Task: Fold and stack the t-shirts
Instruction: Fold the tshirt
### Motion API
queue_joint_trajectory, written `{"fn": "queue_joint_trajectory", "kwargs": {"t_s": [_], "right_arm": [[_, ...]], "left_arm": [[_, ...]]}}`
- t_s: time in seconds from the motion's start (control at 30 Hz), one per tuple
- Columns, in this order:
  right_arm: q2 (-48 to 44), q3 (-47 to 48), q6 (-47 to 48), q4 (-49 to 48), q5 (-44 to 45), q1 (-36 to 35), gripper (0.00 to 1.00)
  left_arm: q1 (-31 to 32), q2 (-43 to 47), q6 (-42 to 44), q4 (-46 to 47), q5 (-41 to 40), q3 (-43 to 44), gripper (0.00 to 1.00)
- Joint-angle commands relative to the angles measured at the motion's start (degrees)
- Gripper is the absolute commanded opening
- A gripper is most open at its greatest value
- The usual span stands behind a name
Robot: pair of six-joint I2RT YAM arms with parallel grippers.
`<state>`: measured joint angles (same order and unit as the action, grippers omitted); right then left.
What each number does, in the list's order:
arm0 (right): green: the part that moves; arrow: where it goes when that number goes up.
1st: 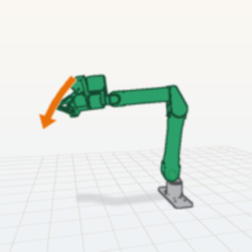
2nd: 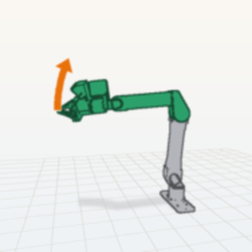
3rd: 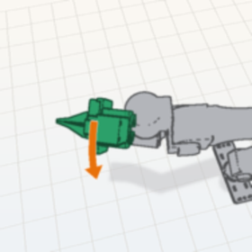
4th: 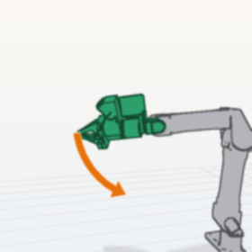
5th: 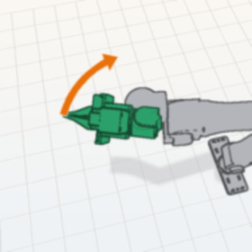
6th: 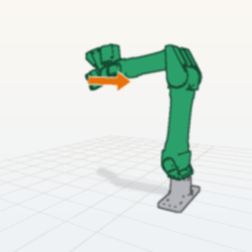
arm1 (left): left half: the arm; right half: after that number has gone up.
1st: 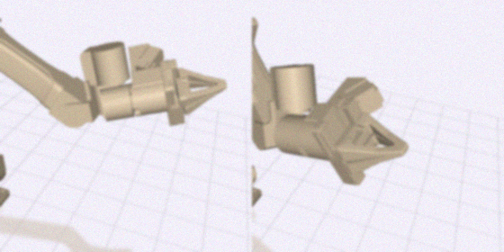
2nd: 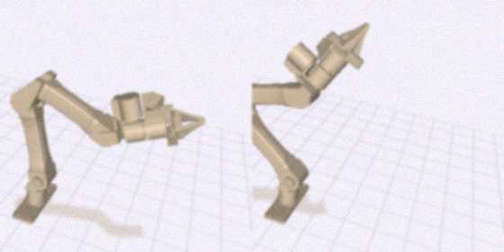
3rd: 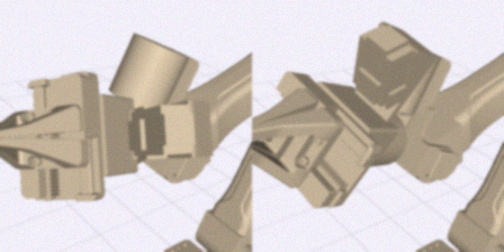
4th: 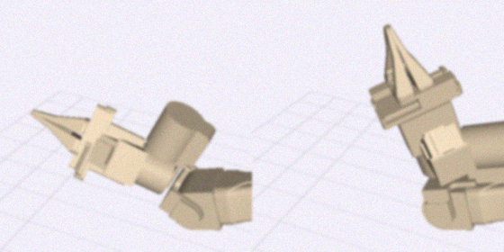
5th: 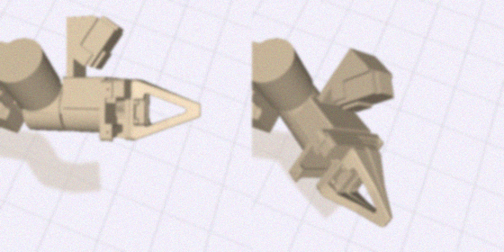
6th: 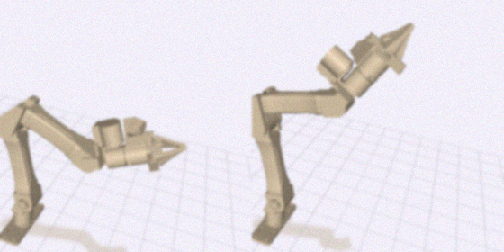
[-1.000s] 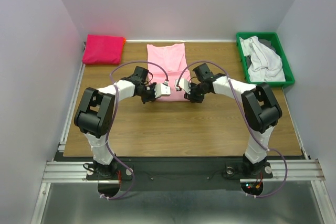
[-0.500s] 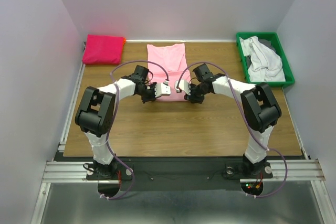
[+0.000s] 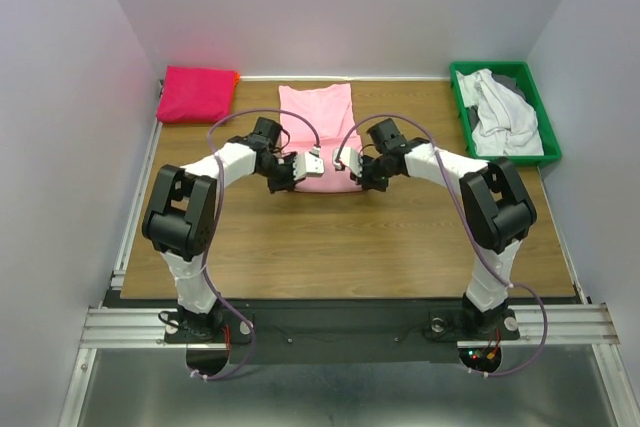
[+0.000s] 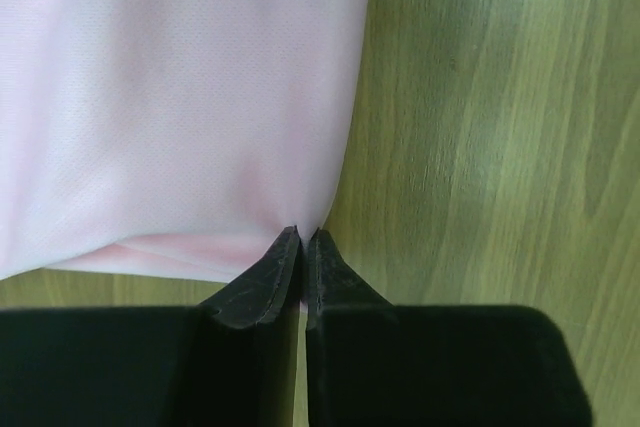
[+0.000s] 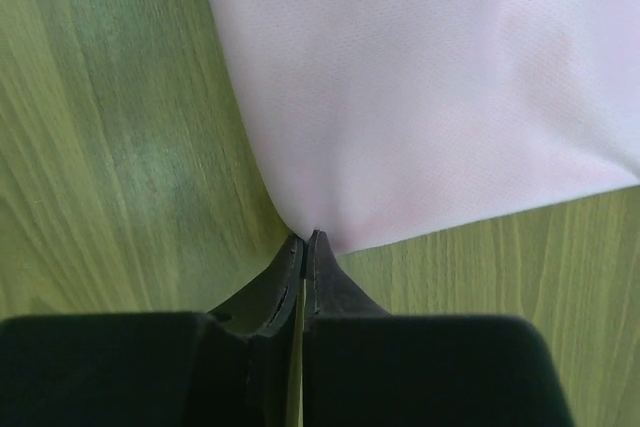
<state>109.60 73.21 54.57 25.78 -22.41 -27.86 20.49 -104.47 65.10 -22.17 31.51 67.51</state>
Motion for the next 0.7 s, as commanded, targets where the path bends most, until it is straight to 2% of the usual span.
{"fn": "queue_joint_trajectory", "kwargs": {"t_s": [0.0,0.27,0.5,0.67], "right_arm": [[-9.12,2.46,-4.46,2.25,0.62,-0.18,0.01],[-19.85,3.44,-7.46,14.11,-2.54,-0.44,0.01],[-31.18,-1.21,-6.67,25.88,-6.05,-3.25,0.01],[-36.65,-2.99,-7.1,30.38,-8.26,-4.66,0.01]], "left_arm": [[-0.28,7.25,0.38,-7.35,3.12,5.08,0.0],[1.04,16.83,1.08,-19.04,5.05,6.59,0.0],[4.29,28.86,0.56,-26.68,7.42,1.41,0.0],[6.67,33.62,0.55,-32.05,10.06,-0.18,0.0]]}}
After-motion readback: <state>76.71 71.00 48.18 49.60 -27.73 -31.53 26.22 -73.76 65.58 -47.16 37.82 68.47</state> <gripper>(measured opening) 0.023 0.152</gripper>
